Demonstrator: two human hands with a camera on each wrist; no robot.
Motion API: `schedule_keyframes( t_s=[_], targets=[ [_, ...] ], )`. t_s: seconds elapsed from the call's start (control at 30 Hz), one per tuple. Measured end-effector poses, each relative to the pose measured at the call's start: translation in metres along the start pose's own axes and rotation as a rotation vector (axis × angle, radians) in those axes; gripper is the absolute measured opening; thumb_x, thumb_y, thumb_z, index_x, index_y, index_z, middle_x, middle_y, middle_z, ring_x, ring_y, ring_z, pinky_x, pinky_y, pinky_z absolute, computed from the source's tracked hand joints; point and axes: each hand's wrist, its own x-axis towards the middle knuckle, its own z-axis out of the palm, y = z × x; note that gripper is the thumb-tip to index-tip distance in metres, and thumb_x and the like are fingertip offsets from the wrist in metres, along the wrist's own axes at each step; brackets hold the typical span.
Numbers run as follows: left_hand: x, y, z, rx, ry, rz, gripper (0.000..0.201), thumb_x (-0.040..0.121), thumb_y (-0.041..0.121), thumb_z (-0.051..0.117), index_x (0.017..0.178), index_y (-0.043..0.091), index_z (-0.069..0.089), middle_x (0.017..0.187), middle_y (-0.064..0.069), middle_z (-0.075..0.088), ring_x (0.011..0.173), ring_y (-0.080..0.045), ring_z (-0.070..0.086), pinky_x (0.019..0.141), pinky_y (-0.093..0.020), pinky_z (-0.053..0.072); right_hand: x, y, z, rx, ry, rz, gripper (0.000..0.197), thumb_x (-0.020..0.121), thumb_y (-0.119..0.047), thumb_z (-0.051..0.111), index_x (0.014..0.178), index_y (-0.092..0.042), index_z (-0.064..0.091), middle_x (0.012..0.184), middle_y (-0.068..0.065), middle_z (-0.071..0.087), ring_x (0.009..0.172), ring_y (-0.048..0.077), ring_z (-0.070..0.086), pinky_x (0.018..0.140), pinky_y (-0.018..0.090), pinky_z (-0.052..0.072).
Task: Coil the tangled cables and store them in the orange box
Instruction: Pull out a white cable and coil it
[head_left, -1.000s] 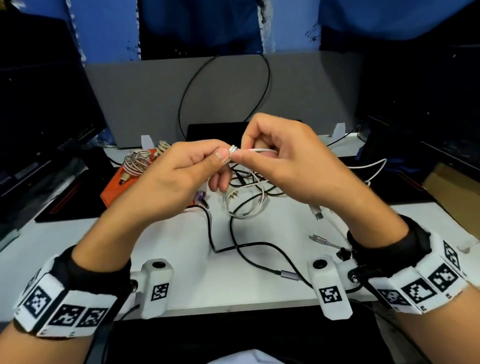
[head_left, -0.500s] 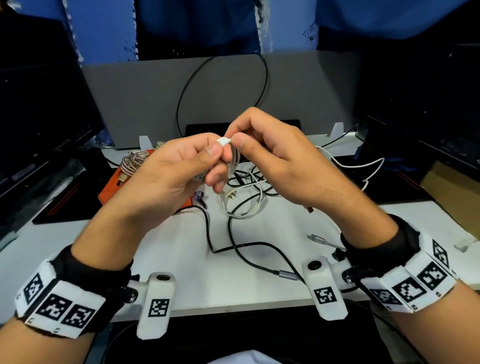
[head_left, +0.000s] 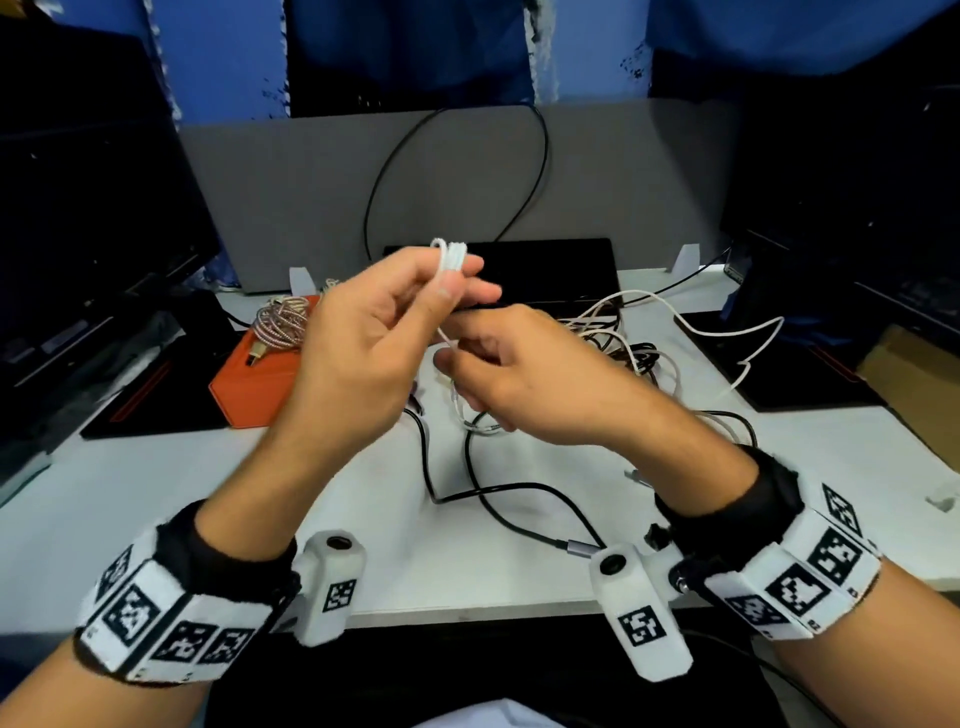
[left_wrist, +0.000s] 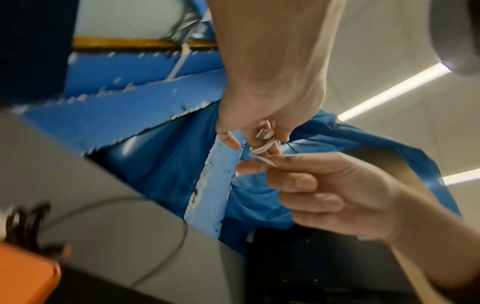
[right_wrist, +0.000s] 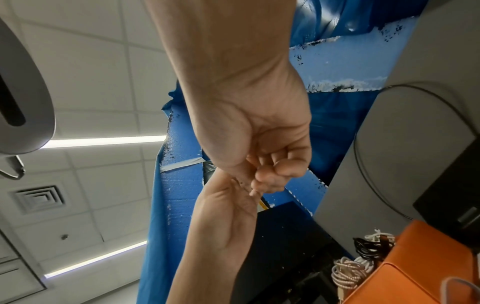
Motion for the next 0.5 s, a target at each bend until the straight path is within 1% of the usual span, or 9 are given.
schedule_keyframes(
  t_s=[0.03, 0.07, 0.1, 0.17, 0.23, 0.3, 0.37, 0.43, 0.5],
  targets=[
    [-0.001, -0.002, -0.001, 0.181, -0.008, 0.072, 0.021, 0.107, 0.023, 0.051, 0.109, 0.017, 0.071, 0.092, 0.003, 0.076, 0.087, -0.009, 0.070, 0.078, -0.021, 0.052, -0.002, -0.002, -0.002, 0.019, -0.011, 0.005, 0.027, 0.105, -0.024, 0.052, 0.083, -0.021, 0.066, 0.062, -0.005, 0.062, 0.050, 0.005, 0.054, 0.058, 0.038, 0.051],
    [-0.001, -0.004, -0.002, 0.322, -0.020, 0.124, 0.022, 0.107, 0.023, 0.052, 0.105, 0.015, 0.071, 0.083, 0.003, 0.073, 0.078, -0.010, 0.066, 0.072, -0.022, 0.049, -0.003, -0.003, -0.006, 0.040, -0.009, 0.014, 0.030, 0.105, -0.024, 0.053, 0.077, -0.022, 0.066, 0.061, -0.004, 0.064, 0.049, 0.004, 0.053, 0.057, 0.037, 0.051],
    [-0.001, -0.005, -0.003, 0.393, -0.039, 0.137, 0.023, 0.107, 0.023, 0.051, 0.103, 0.011, 0.070, 0.077, 0.003, 0.069, 0.073, -0.013, 0.062, 0.068, -0.026, 0.047, -0.005, -0.003, -0.011, 0.062, 0.000, 0.023, 0.032, 0.103, -0.025, 0.055, 0.073, -0.022, 0.065, 0.060, -0.003, 0.065, 0.049, 0.007, 0.054, 0.056, 0.037, 0.051],
    [0.000, -0.004, -0.006, 0.371, -0.111, 0.100, 0.025, 0.109, 0.023, 0.048, 0.098, 0.008, 0.065, 0.077, 0.001, 0.064, 0.072, -0.016, 0.060, 0.066, -0.034, 0.046, -0.008, -0.004, -0.019, 0.123, 0.021, 0.033, 0.029, 0.101, -0.026, 0.060, 0.075, -0.017, 0.067, 0.058, -0.002, 0.066, 0.049, 0.013, 0.055, 0.054, 0.038, 0.050],
    [0.001, -0.002, -0.011, 0.324, -0.174, 0.076, 0.027, 0.110, 0.024, 0.044, 0.094, 0.011, 0.061, 0.077, 0.001, 0.062, 0.073, -0.018, 0.060, 0.066, -0.037, 0.047, -0.010, -0.005, -0.026, 0.218, 0.053, 0.045, 0.024, 0.099, -0.027, 0.066, 0.081, -0.012, 0.068, 0.056, 0.000, 0.066, 0.049, 0.016, 0.055, 0.054, 0.038, 0.047],
    [0.003, -0.001, -0.016, 0.275, -0.231, 0.066, 0.030, 0.111, 0.027, 0.041, 0.091, 0.013, 0.059, 0.077, 0.002, 0.061, 0.073, -0.018, 0.060, 0.066, -0.039, 0.048, -0.011, -0.006, -0.030, 0.293, 0.100, 0.049, 0.024, 0.099, -0.029, 0.069, 0.083, -0.011, 0.067, 0.056, 0.001, 0.065, 0.048, 0.018, 0.053, 0.052, 0.033, 0.042],
    [0.007, -0.001, -0.021, 0.213, -0.277, 0.043, 0.032, 0.110, 0.031, 0.040, 0.094, 0.012, 0.060, 0.079, -0.001, 0.061, 0.074, -0.020, 0.060, 0.067, -0.041, 0.049, -0.012, -0.007, -0.030, 0.328, 0.121, 0.042, 0.025, 0.099, -0.028, 0.069, 0.084, -0.009, 0.066, 0.056, 0.003, 0.065, 0.046, 0.018, 0.052, 0.049, 0.028, 0.038],
    [0.010, -0.001, -0.025, 0.162, -0.302, 0.013, 0.033, 0.109, 0.031, 0.043, 0.097, 0.009, 0.064, 0.078, 0.000, 0.063, 0.074, -0.014, 0.060, 0.070, -0.032, 0.049, -0.012, -0.008, -0.028, 0.359, 0.126, 0.038, 0.024, 0.099, -0.025, 0.069, 0.087, -0.004, 0.064, 0.060, 0.006, 0.068, 0.045, 0.019, 0.053, 0.046, 0.024, 0.036],
    [0.012, 0.000, -0.031, 0.072, -0.320, -0.034, 0.030, 0.108, 0.026, 0.049, 0.098, 0.006, 0.068, 0.078, -0.002, 0.064, 0.075, -0.010, 0.060, 0.073, -0.025, 0.049, -0.011, -0.009, -0.026, 0.431, 0.137, 0.029, 0.026, 0.099, -0.023, 0.069, 0.091, 0.000, 0.059, 0.067, 0.011, 0.072, 0.044, 0.021, 0.053, 0.045, 0.024, 0.037]
  ],
)
